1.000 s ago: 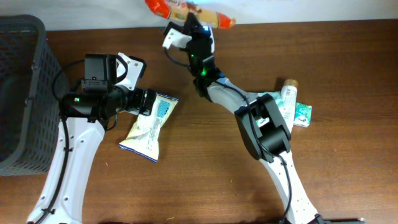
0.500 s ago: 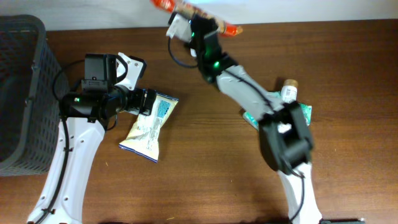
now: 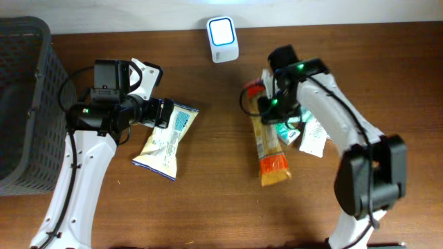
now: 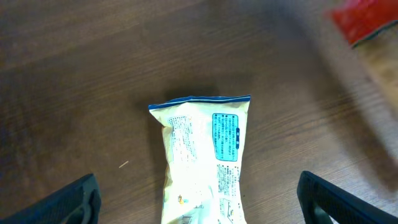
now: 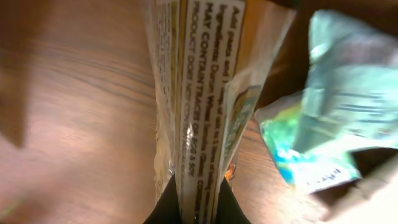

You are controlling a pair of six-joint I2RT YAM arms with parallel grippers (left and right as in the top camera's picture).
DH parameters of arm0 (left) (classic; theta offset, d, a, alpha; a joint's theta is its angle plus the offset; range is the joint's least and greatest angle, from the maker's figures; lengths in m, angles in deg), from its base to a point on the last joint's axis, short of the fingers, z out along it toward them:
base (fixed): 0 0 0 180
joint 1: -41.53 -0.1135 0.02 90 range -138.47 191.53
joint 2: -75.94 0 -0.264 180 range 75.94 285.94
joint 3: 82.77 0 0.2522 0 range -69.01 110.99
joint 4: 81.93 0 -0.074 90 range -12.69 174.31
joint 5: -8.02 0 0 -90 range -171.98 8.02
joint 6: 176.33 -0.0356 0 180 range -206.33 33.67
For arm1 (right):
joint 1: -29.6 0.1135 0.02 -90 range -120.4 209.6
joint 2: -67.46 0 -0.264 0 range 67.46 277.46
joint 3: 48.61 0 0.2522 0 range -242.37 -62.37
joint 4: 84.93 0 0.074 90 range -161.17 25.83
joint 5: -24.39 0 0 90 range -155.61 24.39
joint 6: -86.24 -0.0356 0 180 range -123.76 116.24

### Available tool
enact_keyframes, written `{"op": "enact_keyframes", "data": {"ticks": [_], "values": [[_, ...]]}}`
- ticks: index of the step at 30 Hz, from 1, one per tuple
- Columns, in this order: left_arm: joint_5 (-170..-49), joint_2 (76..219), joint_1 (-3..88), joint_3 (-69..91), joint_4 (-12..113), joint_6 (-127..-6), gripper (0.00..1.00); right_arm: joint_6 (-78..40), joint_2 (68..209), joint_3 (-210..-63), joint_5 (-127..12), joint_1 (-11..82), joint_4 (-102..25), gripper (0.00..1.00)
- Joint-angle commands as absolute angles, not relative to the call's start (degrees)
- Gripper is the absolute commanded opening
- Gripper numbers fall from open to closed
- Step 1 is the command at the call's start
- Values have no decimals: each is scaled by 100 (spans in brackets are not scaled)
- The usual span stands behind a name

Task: Scan the item barcode
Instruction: 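Lower the spaghetti pack onto the right side of the table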

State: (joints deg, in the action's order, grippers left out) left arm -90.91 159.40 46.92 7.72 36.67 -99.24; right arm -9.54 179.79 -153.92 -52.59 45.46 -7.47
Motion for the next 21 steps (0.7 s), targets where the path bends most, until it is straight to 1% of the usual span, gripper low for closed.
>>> {"op": "enact_keyframes", "data": {"ticks": [1, 3, 6, 10, 11, 12, 13, 14, 15, 16, 17, 18, 20, 21], "values": [[-9093, 15885, 4675, 814, 3665, -10013, 99, -1006, 18130, -15145, -5644, 4467, -954, 4], [-9093, 15885, 4673, 814, 3665, -10013, 99, -1028, 18299, -15103, -6472, 4231, -939, 4], [-9093, 15885, 4673, 814, 3665, -10013, 99, -1028, 18309, -15103, -7211, 3770, -856, 4], [-9093, 15885, 4677, 814, 3665, -10013, 99, -1024, 18309, -15103, -7532, 3079, -487, 4], [-9093, 15885, 4675, 814, 3665, -10013, 99, -1022, 18309, -15103, -7480, 2905, -423, 8], [-9093, 15885, 4677, 814, 3665, -10013, 99, -956, 18307, -15132, -7132, 2843, -382, 15], [-9093, 15885, 4677, 814, 3665, -10013, 99, -792, 18301, -15195, -6724, 2830, -334, 23], [-9093, 15885, 4677, 814, 3665, -10013, 99, -607, 18301, -15348, -6271, 2830, -233, 40], [-9093, 15885, 4677, 814, 3665, -10013, 99, -556, 18301, -15645, -5751, 2854, -76, 48], [-9093, 15885, 4677, 814, 3665, -10013, 99, -368, 18301, -16041, -5069, 2913, 108, 52], [-9093, 15885, 4677, 814, 3665, -10013, 99, -287, 18301, -16445, -4647, 3042, 219, 62], [-9093, 15885, 4677, 814, 3665, -10013, 99, -290, 18301, -16714, -4265, 3193, 173, 65], [-9093, 15885, 4677, 814, 3665, -10013, 99, -434, 18305, -16812, -3299, 3567, -469, 64], [-9093, 15885, 4677, 814, 3665, -10013, 99, -744, 18351, -16773, -3170, 3777, -804, 65]]}}
